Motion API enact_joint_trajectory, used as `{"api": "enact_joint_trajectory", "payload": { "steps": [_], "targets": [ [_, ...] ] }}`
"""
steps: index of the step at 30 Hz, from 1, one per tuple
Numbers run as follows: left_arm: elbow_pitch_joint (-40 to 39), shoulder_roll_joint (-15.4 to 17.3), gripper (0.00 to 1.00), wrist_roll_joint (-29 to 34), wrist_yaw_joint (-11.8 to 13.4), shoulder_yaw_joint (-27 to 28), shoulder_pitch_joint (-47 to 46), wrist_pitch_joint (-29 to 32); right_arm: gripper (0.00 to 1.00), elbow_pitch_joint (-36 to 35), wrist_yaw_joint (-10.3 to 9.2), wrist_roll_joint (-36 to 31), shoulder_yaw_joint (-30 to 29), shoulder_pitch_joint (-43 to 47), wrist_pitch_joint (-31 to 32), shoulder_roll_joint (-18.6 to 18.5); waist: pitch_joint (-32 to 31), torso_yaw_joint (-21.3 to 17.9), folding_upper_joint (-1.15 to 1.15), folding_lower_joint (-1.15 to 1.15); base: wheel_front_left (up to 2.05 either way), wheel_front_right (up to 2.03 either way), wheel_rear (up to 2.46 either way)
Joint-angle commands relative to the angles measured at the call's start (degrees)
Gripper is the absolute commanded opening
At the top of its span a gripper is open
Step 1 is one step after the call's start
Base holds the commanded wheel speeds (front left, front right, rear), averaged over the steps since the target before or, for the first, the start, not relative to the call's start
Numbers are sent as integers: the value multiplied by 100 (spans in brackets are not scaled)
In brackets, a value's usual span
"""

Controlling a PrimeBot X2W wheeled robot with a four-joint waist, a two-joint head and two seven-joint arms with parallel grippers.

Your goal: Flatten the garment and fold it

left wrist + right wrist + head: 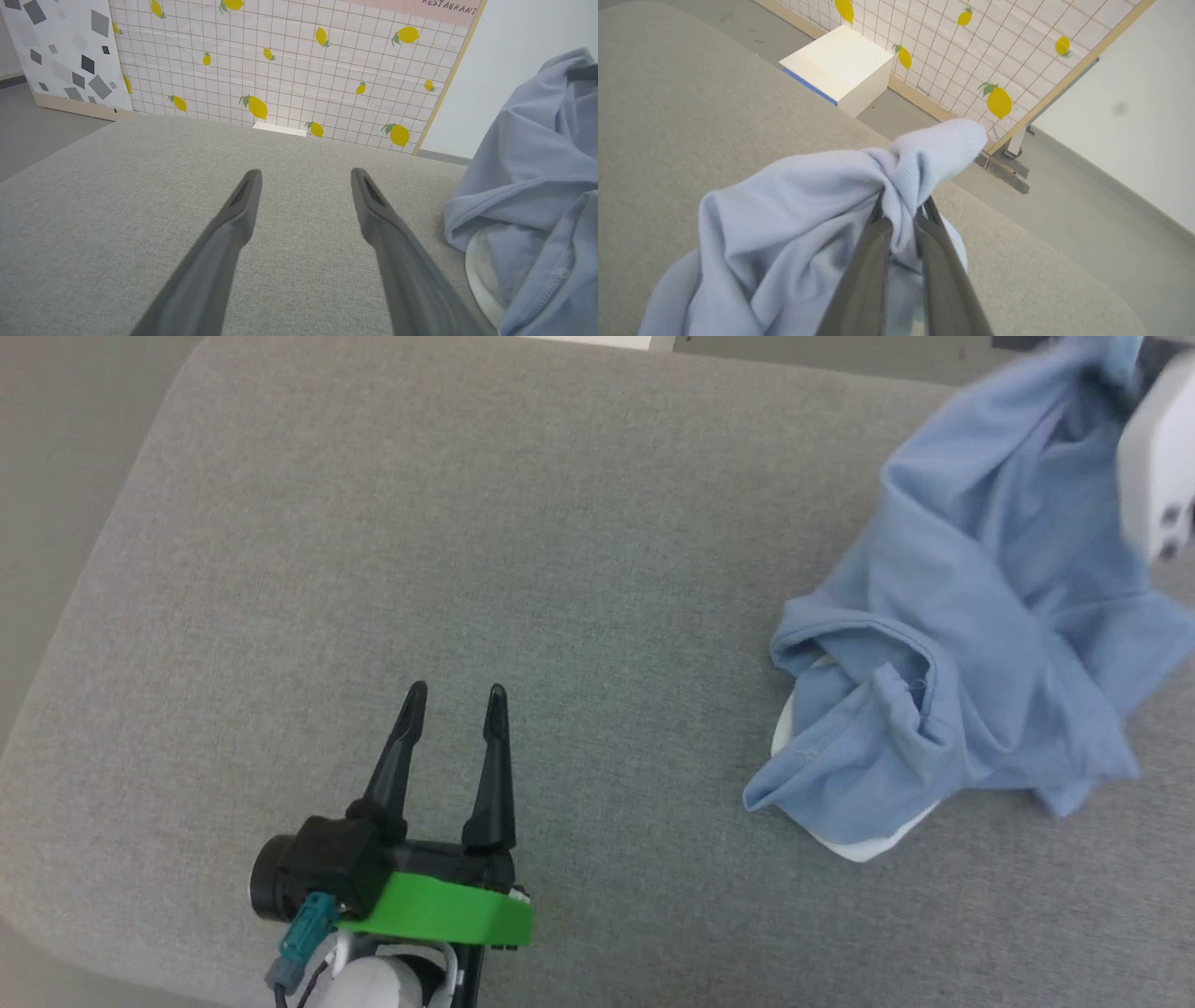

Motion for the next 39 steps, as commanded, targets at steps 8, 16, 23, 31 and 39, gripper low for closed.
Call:
{"api": "enact_joint_trajectory", "payload": {
  "steps": [8, 16, 23, 31, 39],
  "targets": [
    [79, -105, 100, 0, -137, -181, -304, -27, 0, 865, -9, -585, 565, -1075, -243, 312, 782, 627, 0, 0, 0, 0, 0],
    [172, -118, 100, -151, -48, -377, -563, -27, 100, 1936, -9, -952, 559, -1012, -999, 581, 947, 774, 0, 0, 0, 0, 0],
    [203, -119, 100, -54, -12, -181, -518, -27, 100, 1904, -9, -488, 318, -911, -1647, 476, 564, 486, 0, 0, 0, 0, 0],
    [53, -118, 100, 154, -79, 188, -185, -27, 100, 1180, -9, -256, -829, 408, -1762, 131, 269, 15, 0, 0, 0, 0, 0],
    [-68, -119, 100, 293, -177, 233, -215, -27, 100, 440, -9, -453, -1870, 2106, -961, 399, 607, -161, 0, 0, 0, 0, 0]
  ]
}}
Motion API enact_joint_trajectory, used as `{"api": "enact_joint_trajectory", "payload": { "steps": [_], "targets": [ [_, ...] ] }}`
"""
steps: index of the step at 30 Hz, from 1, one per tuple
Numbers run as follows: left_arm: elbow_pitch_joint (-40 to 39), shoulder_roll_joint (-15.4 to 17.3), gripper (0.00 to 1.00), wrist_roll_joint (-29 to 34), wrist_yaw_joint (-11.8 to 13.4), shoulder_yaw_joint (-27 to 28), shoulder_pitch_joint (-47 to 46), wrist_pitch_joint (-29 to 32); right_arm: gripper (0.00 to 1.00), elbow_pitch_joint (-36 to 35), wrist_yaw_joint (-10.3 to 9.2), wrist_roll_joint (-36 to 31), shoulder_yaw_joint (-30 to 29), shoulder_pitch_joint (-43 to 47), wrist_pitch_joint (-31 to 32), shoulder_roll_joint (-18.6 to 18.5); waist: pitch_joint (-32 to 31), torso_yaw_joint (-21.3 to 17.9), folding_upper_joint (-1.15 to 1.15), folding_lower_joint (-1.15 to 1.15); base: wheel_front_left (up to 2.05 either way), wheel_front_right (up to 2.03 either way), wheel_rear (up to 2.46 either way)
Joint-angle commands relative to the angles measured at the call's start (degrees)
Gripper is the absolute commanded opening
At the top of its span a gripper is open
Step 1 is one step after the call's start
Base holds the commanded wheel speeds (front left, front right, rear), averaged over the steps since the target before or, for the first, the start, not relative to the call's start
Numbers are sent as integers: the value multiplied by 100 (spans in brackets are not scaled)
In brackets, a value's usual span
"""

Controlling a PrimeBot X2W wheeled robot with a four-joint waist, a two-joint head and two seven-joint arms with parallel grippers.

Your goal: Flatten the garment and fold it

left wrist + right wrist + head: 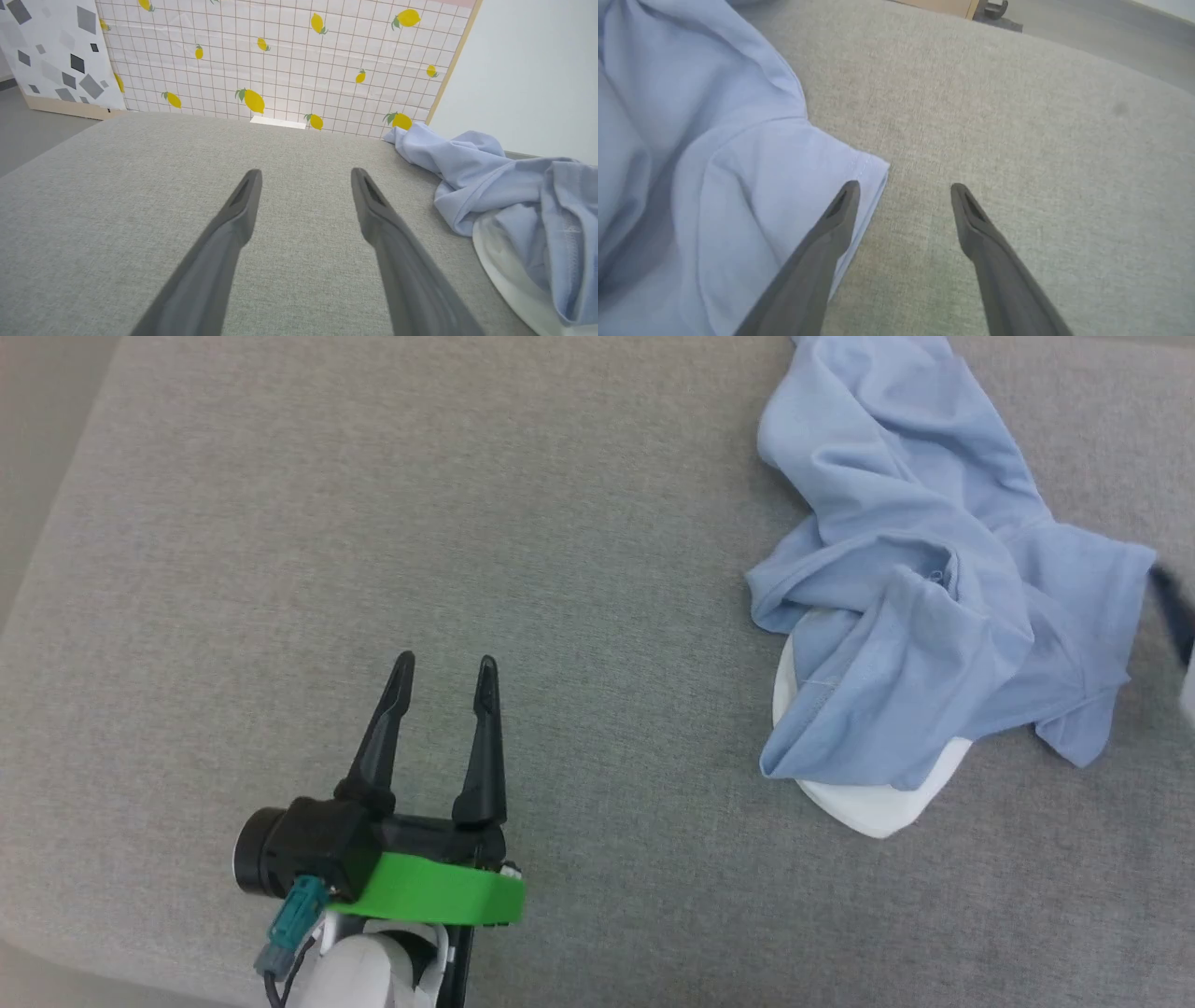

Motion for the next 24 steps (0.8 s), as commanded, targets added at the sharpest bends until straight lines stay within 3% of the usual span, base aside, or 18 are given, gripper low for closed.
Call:
{"api": "enact_joint_trajectory", "payload": {
  "steps": [1, 7, 8, 9, 10, 18, 24],
  "targets": [
    [-3, -28, 100, 27, -23, -13, -67, -27, 100, -91, -8, -10, -42, 142, 134, 151, 176, -52, 0, 0, 0, 0, 0],
    [20, -28, 100, 36, -21, -100, -218, -27, 100, -169, -8, 6, -66, 326, 408, 434, 338, 30, 0, 0, 0, 0, 0],
    [28, -28, 100, 39, -19, -107, -226, -27, 72, -146, -8, 11, -55, 323, 439, 455, 343, 39, 0, 0, 0, 0, 0],
    [39, -28, 100, 41, -18, -113, -234, -27, 22, -116, -8, 13, -42, 315, 470, 478, 342, 50, 0, 0, 0, 0, 0],
    [48, -29, 100, 41, -17, -115, -237, -27, 0, -98, -8, 16, -28, 306, 478, 491, 335, 57, 0, 0, 0, 0, 0],
    [154, -29, 100, 26, 10, -4, -130, -27, 0, -259, -8, 34, -137, 234, 114, 486, -17, -99, 0, 0, 0, 0, 0],
    [191, -29, 100, 2, -10, 54, 40, -27, 0, -803, -8, 131, -806, 523, 390, 51, -301, -221, 0, 0, 0, 0, 0]
  ]
}}
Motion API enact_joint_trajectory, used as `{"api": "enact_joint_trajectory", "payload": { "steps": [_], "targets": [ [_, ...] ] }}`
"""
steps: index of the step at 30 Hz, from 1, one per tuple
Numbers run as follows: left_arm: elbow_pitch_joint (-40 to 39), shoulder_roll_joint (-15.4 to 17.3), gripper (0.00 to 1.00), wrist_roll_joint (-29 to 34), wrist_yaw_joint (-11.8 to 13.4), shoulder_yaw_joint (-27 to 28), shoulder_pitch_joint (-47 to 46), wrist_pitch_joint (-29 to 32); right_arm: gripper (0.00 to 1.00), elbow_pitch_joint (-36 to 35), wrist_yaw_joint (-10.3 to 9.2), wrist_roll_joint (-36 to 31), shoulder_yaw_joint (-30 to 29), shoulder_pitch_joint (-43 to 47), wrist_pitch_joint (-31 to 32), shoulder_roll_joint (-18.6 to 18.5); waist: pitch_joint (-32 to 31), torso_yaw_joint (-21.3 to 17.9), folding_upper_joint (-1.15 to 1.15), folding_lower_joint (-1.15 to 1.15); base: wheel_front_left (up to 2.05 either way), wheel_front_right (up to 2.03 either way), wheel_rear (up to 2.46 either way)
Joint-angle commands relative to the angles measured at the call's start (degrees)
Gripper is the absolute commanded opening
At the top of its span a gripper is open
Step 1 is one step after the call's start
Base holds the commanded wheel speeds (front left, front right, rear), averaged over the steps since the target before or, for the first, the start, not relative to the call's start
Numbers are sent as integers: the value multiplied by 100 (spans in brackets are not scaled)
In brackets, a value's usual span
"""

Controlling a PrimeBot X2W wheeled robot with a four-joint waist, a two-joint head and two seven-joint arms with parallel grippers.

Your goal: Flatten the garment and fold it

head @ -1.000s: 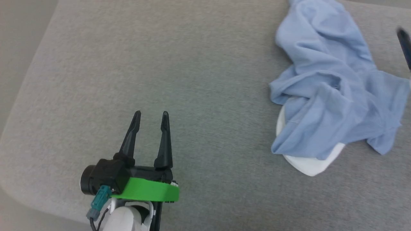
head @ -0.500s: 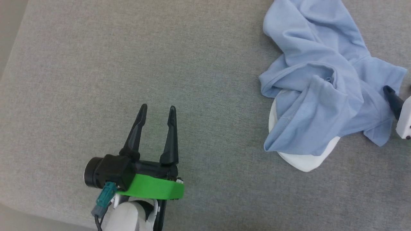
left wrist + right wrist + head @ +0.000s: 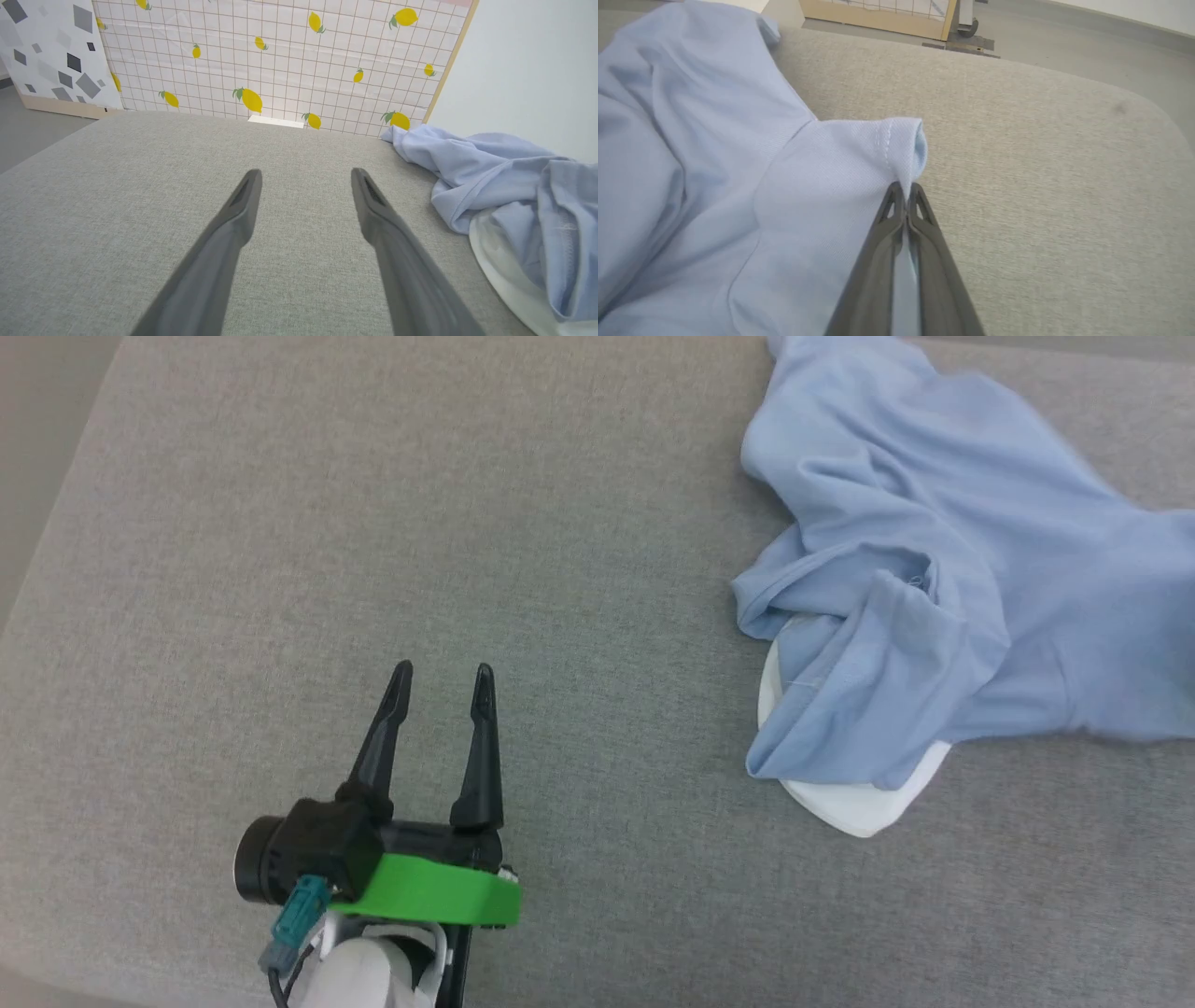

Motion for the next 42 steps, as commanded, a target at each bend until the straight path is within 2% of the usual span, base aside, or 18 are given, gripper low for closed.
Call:
{"api": "enact_joint_trajectory", "payload": {
  "steps": [1, 4, 7, 11, 12, 13, 14, 18, 21, 25, 30, 33, 37, 42],
  "targets": [
    [12, -28, 100, -7, -15, 25, 65, -27, 0, -105, -8, -24, -206, 203, 117, -136, -155, -98, 0, 0, 0, 0, 0],
    [-4, -28, 100, -7, -38, 28, 128, -27, 0, -194, -8, -219, -760, 525, 365, -485, -163, -67, 0, 0, 0, 0, 0],
    [-5, -28, 100, 9, -50, 19, 178, -27, 0, -15, -8, -486, -1195, 800, 357, -818, -111, -12, 0, 0, 0, 0, 0],
    [4, -26, 100, 46, -79, -21, 176, -27, 0, 416, -8, -873, -1522, 936, -48, -859, -3, 39, 0, 0, 0, 0, 0],
    [9, -21, 100, 55, -85, -31, 167, -27, 20, 541, -8, -967, -1555, 897, -208, -785, 24, 34, 0, 0, 0, 0, 0],
    [17, -15, 100, 63, -90, -39, 157, -27, 79, 635, -8, -1031, -1532, 864, -328, -726, 35, 29, 0, 0, 0, 0, 0],
    [30, -4, 100, 74, -94, -50, 144, -27, 100, 742, -8, -1099, -1470, 817, -469, -660, 42, 17, 0, 0, 0, 0, 0],
    [38, 43, 100, 99, -83, -48, 70, -16, 100, 873, -8, -1189, -1148, 538, -1061, -432, -1, -51, 0, 0, 0, 0, 0],
    [40, 80, 100, 100, -70, -28, 55, -10, 100, 711, -8, -1036, -933, 315, -1368, -206, -104, -122, 0, 0, 0, 0, 0],
    [55, 91, 100, 66, -60, -15, 87, -11, 100, 111, -8, -762, -676, 321, -1632, 157, -338, -197, 0, 0, 0, 0, 0],
    [33, 139, 100, 27, -33, 24, 220, -13, 100, -1006, -8, -563, -364, 833, -1870, 831, -613, -289, 0, 0, 0, 0, 0],
    [-1, 185, 100, -3, -7, 66, 314, 0, 100, -1492, -8, -512, -39, 1250, -1816, 1258, -721, -339, 0, 0, 0, 0, 0],
    [-59, 205, 100, -39, 18, 78, 401, 13, 100, -1660, -8, -467, 382, 1647, -1400, 1590, -743, -355, 0, 0, 0, 0, 0],
    [-100, 193, 100, -62, 24, 22, 391, 20, 100, -1324, -8, -618, 780, 1650, -1114, 1433, -591, -274, 0, 0, 0, 0, 0]
  ]
}}
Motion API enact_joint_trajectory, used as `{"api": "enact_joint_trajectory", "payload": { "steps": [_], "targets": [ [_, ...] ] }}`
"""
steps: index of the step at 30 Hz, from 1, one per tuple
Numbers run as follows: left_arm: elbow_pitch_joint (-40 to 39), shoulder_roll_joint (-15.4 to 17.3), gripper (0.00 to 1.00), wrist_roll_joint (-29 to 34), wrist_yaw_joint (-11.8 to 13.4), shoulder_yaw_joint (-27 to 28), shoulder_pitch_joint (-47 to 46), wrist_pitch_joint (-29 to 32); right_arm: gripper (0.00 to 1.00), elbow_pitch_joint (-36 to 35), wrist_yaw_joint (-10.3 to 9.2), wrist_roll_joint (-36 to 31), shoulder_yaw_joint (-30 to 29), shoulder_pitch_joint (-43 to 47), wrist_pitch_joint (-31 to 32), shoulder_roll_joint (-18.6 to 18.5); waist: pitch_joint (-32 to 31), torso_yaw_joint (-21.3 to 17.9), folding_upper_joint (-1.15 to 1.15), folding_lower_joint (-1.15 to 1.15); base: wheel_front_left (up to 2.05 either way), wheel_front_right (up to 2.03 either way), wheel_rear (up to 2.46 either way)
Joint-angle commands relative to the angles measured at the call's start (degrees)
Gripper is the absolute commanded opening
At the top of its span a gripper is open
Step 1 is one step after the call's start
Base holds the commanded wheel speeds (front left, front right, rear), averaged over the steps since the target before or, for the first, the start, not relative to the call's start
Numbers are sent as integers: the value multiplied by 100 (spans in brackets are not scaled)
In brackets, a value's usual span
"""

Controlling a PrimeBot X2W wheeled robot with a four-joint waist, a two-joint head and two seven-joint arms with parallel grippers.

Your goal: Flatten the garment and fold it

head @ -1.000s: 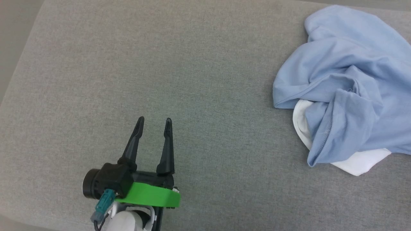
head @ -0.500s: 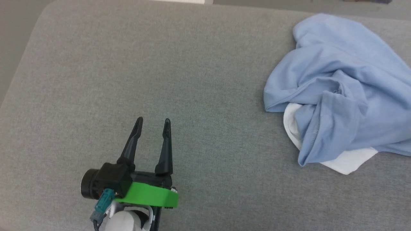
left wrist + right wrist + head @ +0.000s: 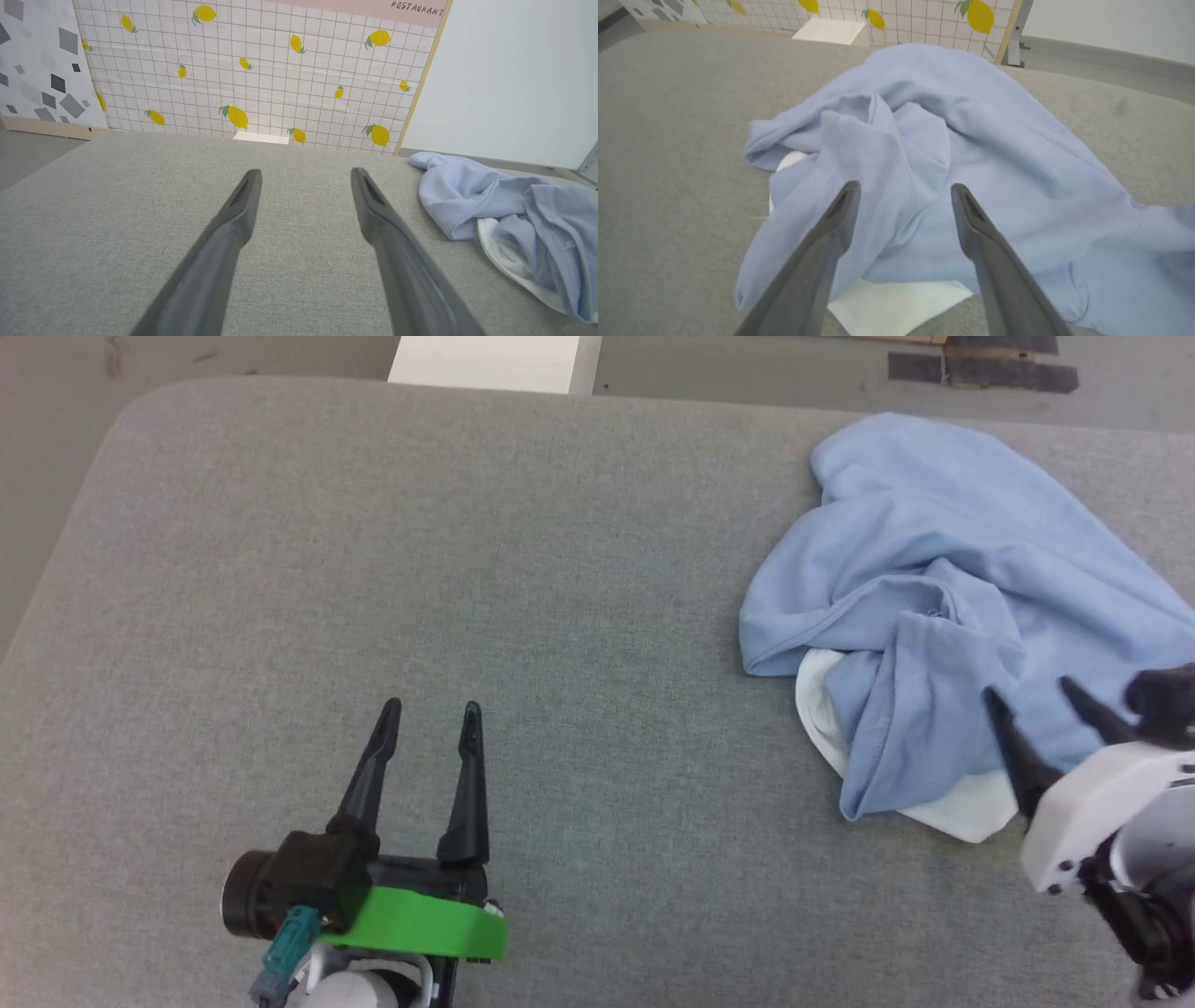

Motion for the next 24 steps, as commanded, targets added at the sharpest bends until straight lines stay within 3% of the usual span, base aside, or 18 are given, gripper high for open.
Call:
{"api": "enact_joint_trajectory", "payload": {
  "steps": [1, 3, 5, 6, 11, 18, 24],
  "targets": [
    [-23, 0, 100, -45, 21, -20, 3, 11, 100, 160, -8, 0, 77, -120, 11, -23, 134, 96, 0, 0, 0, 0, 0],
    [-15, -11, 100, -47, 20, -59, -44, 12, 100, 434, -8, -5, 250, -264, 21, -113, 228, 155, 0, 0, 0, 0, 0],
    [2, -22, 100, -49, 17, -94, -100, 10, 17, 677, -8, 8, 397, -427, 3, -201, 306, 212, 0, 0, 0, 0, 0],
    [11, -28, 100, -53, 16, -109, -124, 9, 0, 761, -8, 7, 470, -490, -3, -252, 340, 243, 0, 0, 0, 0, 0],
    [101, -52, 100, -98, 25, -124, -194, -5, 0, 878, -8, 39, 810, -838, -127, -423, 379, 366, 0, 0, 0, 0, 0],
    [218, -69, 100, -176, 12, -90, -163, -23, 0, 434, -8, 300, 1632, -1445, 102, -638, 161, 501, 0, 0, 0, 0, 0],
    [242, -96, 100, -224, -22, -150, -168, -30, 0, 513, -8, 530, 2720, -2213, 285, -352, 232, 689, 0, 0, 0, 0, 0]
  ]
}}
